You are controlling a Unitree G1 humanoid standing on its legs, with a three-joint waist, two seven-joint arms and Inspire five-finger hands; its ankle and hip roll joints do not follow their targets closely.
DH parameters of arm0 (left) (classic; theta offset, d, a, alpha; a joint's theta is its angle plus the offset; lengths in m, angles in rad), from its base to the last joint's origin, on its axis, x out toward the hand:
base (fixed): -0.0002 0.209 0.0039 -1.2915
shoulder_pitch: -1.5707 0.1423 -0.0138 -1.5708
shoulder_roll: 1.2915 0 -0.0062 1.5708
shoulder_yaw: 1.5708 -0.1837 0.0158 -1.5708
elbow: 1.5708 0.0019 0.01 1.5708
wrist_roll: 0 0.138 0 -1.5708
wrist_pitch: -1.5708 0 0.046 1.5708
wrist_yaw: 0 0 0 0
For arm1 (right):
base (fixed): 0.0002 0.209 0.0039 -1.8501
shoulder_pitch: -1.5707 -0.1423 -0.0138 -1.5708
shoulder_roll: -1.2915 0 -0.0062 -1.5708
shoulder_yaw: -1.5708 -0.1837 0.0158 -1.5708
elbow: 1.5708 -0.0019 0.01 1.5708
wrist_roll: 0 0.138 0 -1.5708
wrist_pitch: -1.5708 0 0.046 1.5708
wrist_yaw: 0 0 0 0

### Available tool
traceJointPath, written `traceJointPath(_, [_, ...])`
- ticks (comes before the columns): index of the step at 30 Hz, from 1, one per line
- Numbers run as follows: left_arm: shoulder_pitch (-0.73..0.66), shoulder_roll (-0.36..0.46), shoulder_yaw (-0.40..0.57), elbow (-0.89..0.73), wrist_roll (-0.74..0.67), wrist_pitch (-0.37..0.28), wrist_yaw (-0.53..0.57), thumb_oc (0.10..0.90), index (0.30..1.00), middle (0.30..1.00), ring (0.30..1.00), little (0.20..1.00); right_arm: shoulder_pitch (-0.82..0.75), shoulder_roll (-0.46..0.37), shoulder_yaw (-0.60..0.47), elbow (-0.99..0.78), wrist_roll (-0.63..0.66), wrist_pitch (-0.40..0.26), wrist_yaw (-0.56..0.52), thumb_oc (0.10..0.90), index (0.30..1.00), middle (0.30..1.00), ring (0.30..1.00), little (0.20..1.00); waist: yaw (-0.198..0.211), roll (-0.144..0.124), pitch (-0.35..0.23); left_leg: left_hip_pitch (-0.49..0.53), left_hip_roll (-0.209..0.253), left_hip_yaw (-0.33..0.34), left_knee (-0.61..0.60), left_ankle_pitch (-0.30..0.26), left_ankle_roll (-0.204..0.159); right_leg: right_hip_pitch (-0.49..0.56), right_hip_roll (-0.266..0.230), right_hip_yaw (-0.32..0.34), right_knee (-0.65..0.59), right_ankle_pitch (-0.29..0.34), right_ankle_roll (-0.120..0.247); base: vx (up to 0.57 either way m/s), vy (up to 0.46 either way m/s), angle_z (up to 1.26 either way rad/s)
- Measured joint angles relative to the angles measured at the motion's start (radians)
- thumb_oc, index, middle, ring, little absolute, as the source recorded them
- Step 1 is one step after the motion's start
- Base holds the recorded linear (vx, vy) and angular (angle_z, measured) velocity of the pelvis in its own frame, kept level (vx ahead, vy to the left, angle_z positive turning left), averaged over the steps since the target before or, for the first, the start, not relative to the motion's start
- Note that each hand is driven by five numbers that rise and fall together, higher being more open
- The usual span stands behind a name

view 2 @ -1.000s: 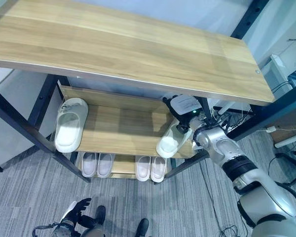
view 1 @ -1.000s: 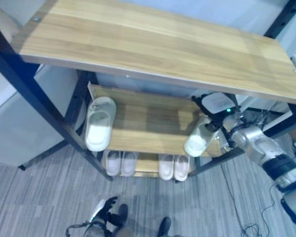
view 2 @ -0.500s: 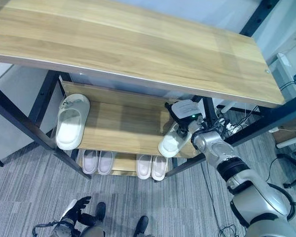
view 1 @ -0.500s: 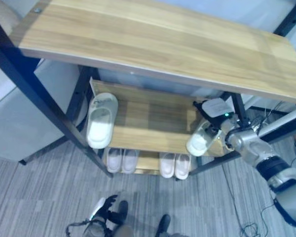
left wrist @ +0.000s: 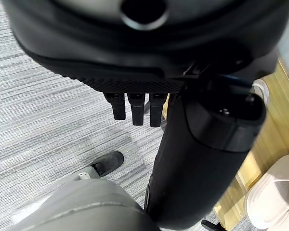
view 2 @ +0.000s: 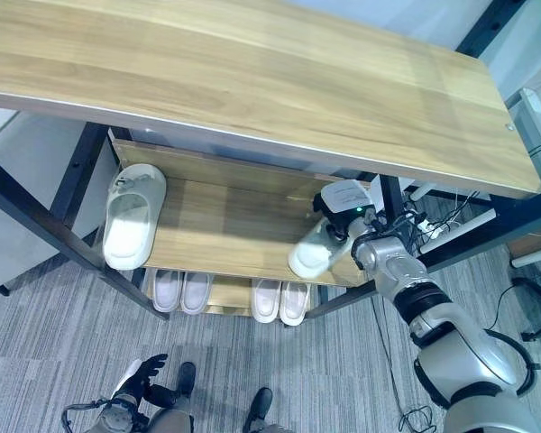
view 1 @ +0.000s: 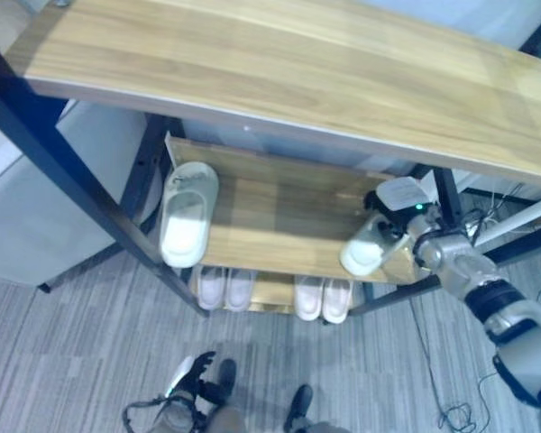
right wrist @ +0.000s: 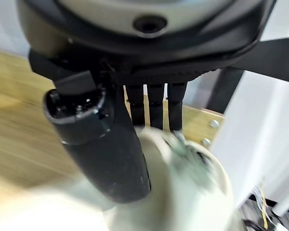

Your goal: Arrange the slippers neatly on the shoe rack.

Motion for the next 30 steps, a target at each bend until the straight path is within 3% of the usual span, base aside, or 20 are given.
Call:
traceJointPath(9, [0.000, -0.001, 0.000, 0.000, 0.000, 0.000, 0.001, 0.800, 0.900, 0.900, 0.900, 0.900, -0.011, 0.018, 0.000, -0.047, 0.009, 0.005, -0.001, 0.400, 0.300, 0.300, 0.300, 0.300, 0.000, 0.000, 0.000, 0.000, -0.006, -0.001, 0.000, 0.000, 0.001, 0.001, -0.005, -0.002, 0.000, 0.000, 0.000, 0.00, 0.000, 0.00])
traceJointPath(16, [0.001, -0.002, 0.000, -0.003, 0.001, -0.006, 0.002, 0.800, 0.900, 0.900, 0.900, 0.900, -0.013, 0.032, 0.000, -0.190, 0.009, -0.052, -0.032, 0.400, 0.300, 0.300, 0.300, 0.300, 0.009, 0.002, 0.000, -0.001, -0.006, -0.005, 0.000, 0.001, 0.002, 0.002, -0.004, -0.005, 0.000, 0.000, 0.000, 0.00, -0.005, 0.01])
traceJointPath(22, [0.003, -0.006, -0.001, -0.025, 0.001, -0.038, 0.027, 0.800, 0.900, 0.900, 0.900, 0.900, -0.082, 0.052, 0.076, -0.294, 0.002, -0.103, -0.081, 0.400, 0.300, 0.300, 0.300, 0.300, 0.062, 0.020, 0.013, -0.021, -0.007, -0.034, 0.000, 0.008, 0.003, -0.001, -0.004, -0.033, 0.000, -0.002, 0.001, 0.01, -0.045, 0.16])
traceJointPath(23, [0.003, -0.006, -0.001, -0.026, 0.001, -0.043, 0.039, 0.800, 0.900, 0.900, 0.900, 0.900, -0.088, 0.056, 0.077, -0.303, -0.010, -0.137, -0.103, 0.400, 0.300, 0.300, 0.300, 0.300, 0.067, 0.020, 0.014, -0.028, -0.007, -0.046, 0.000, 0.009, 0.003, -0.001, -0.004, -0.043, 0.000, -0.002, 0.001, 0.01, -0.058, 0.22])
traceJointPath(30, [-0.011, 0.008, -0.024, -0.034, 0.000, -0.073, 0.070, 0.800, 0.900, 0.900, 0.900, 0.900, -0.187, 0.060, 0.186, -0.241, -0.052, -0.137, -0.168, 0.400, 0.300, 0.300, 0.300, 0.300, 0.111, 0.012, 0.054, -0.053, -0.007, -0.064, 0.001, 0.020, 0.002, -0.017, -0.002, -0.059, 0.000, -0.003, 0.002, 0.01, -0.024, 0.07])
